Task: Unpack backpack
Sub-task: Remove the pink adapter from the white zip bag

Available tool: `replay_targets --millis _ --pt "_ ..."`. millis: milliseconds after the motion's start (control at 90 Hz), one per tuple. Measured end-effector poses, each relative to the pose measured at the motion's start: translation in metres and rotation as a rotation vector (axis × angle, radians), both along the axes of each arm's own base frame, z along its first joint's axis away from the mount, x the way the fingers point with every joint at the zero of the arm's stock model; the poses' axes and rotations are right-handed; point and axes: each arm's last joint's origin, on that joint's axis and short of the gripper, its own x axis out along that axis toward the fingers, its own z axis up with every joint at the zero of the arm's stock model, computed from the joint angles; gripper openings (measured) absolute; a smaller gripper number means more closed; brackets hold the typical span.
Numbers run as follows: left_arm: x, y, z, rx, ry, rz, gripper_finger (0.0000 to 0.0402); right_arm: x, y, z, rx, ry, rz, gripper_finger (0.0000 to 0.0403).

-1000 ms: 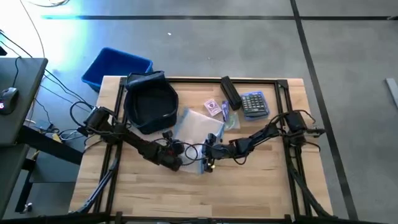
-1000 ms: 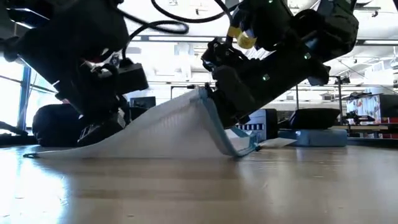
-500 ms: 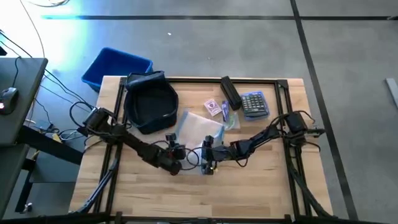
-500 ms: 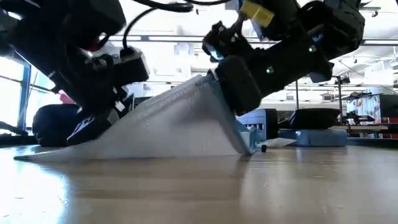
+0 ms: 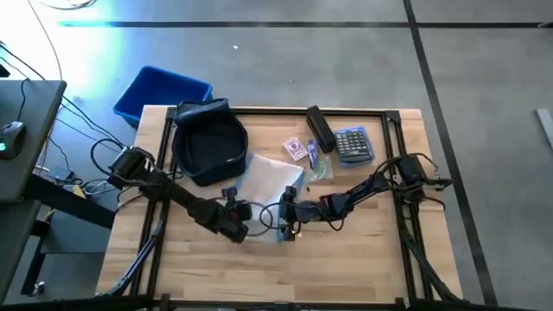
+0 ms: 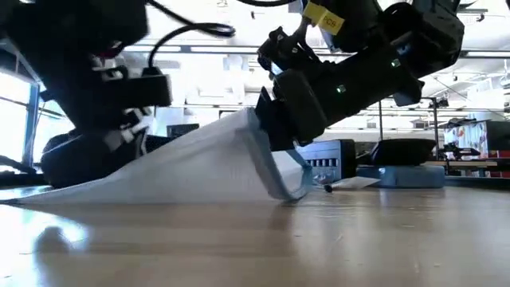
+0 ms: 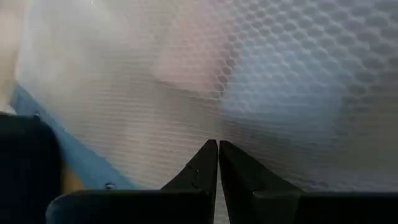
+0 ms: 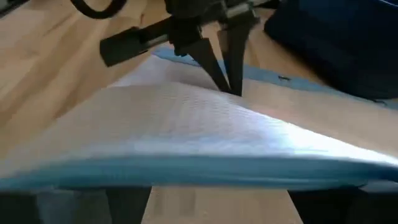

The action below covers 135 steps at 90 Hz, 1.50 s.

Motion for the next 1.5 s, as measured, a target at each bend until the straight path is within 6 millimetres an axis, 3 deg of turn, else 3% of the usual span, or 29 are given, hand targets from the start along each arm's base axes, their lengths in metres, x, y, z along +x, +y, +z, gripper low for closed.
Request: replay_targets --millis 311,589,744,922,1133,1500 --pt "0.021 -0.009 0.005 -0.077 -0.201 -0.249 0.0000 0.007 0.004 -0.013 0.016 0.029 0.050 0.0371" --pt "0.019 -0.005 0.005 0.036 -0.219 -0.153 0.0000 0.008 0.006 -0.015 0.009 0.113 0.137 0.0360" --pt "0.009 0.002 0.000 0.102 -0.155 -0.048 0.0000 0.007 0.006 -0.017 -0.037 0.136 0.157 0.0322" --pt "-0.007 0.011 -0.006 0.165 -0.073 0.096 0.0000 0.006 0.007 -0.013 -0.042 0.143 0.168 0.0249" --pt "-0.020 0.018 -0.015 0.179 -0.054 0.177 0.0000 -0.003 0.004 0.006 -0.046 0.205 0.170 0.0161" --pt "-0.029 0.021 -0.020 0.181 -0.067 0.227 0.0000 -0.015 0.013 0.036 -0.070 0.203 0.187 0.0063"
